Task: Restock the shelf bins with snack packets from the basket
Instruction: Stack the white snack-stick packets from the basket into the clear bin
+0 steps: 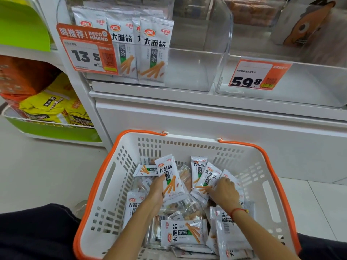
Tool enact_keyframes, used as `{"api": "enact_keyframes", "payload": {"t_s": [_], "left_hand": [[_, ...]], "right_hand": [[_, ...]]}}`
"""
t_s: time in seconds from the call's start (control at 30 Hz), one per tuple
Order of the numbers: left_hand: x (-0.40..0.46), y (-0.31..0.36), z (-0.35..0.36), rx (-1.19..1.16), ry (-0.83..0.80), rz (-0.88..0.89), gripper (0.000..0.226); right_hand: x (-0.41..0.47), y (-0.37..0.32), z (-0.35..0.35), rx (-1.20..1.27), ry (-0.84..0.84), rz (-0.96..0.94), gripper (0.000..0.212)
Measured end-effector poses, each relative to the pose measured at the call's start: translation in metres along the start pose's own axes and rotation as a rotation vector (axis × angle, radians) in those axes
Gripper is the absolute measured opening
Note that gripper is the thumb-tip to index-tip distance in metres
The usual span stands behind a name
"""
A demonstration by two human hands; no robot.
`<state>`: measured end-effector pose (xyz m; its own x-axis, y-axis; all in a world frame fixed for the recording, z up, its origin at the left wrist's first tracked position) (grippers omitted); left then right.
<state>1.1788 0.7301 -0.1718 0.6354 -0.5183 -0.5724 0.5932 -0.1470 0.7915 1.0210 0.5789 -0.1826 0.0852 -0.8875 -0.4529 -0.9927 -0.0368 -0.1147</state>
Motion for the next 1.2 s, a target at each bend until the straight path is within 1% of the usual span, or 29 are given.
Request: {"api": "enact_keyframes", "payload": {"t_s": [0.1,0.17,0.27,0.3,0.37,0.4,0.47,0.53,0.63,0.7,0.73,0.77,0.8,0.83,0.9,0.97,1.03,1.13,1.2], "left_hand": [[-0.002,0.003,0.002,0.023,-0.029,0.004,0.023],[-0.002,0.004,0.002,0.038,-0.024,0.015,0.025],[-0.003,0.004,-0.002,0.061,-0.005,0.033,0.028],[-0.003,0.003,-0.004,0.078,0.009,0.04,0.029],[-0.004,0.003,-0.008,0.102,0.048,0.043,0.031],[-0.006,0.004,-0.009,0.106,0.069,0.043,0.031],[-0.007,0.005,-0.014,0.115,0.087,0.026,0.032],[-0.008,0.007,-0.017,0.125,0.083,0.02,0.035],[-0.005,0.008,-0.019,0.159,0.091,-0.002,0.034],[-0.008,0.01,-0.018,0.184,0.085,-0.001,0.027],[-0.009,0.011,-0.016,0.191,0.088,0.017,0.022],[-0.009,0.012,-0.014,0.192,0.087,0.03,0.02],[-0.01,0.012,-0.012,0.183,0.08,0.046,0.024],[-0.01,0.011,-0.011,0.164,0.076,0.065,0.026],[-0.014,0.015,-0.003,0.101,0.051,0.072,0.026],[-0.015,0.017,0.003,0.059,0.034,0.059,0.035],[-0.013,0.017,0.006,0.021,0.025,0.06,0.038],[-0.014,0.012,0.006,0.033,0.0,0.038,0.029],[-0.016,0.008,0.007,0.027,-0.022,0.034,0.024]], "right_hand": [[-0.007,-0.012,0.007,-0.025,0.033,-0.035,0.033],[-0.009,-0.017,0.008,0.099,-0.001,-0.014,0.032],[-0.017,-0.021,0.01,0.322,-0.134,-0.002,0.02],[-0.02,-0.022,0.012,0.343,-0.164,-0.016,0.021],[-0.025,-0.024,0.013,0.37,-0.198,-0.022,0.032],[-0.026,-0.023,0.013,0.37,-0.209,-0.015,0.033],[-0.026,-0.022,0.018,0.352,-0.264,-0.024,0.021],[-0.026,-0.023,0.018,0.392,-0.324,-0.069,0.029],[-0.03,-0.036,0.007,0.597,-0.341,-0.171,0.031],[-0.036,-0.05,-0.008,0.77,-0.358,-0.232,0.032],[-0.04,-0.058,-0.013,0.838,-0.4,-0.257,0.032],[-0.042,-0.066,-0.015,0.853,-0.441,-0.282,0.032],[-0.047,-0.072,-0.016,0.829,-0.469,-0.313,0.033],[-0.051,-0.077,-0.014,0.758,-0.462,-0.333,0.034],[-0.055,-0.083,-0.004,0.659,-0.393,-0.337,0.034],[-0.056,-0.082,0.006,0.688,-0.324,-0.306,0.027],[-0.057,-0.08,0.008,0.737,-0.268,-0.291,0.02],[-0.062,-0.079,0.001,0.739,-0.217,-0.283,0.014],[-0.062,-0.081,-0.002,0.734,-0.238,-0.298,0.014]]}}
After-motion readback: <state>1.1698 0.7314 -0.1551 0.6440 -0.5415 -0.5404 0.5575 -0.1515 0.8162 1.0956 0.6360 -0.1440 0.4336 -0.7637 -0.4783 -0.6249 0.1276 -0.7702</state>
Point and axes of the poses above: each hand's wrist, its own x-axis towards the middle knuckle, its own z-axis out of the palm, y = z × x, the point moved 3 cm from there along x, towards the middle knuckle, and after that the axes turned 14 degrees about z, right-handed, at the moved point
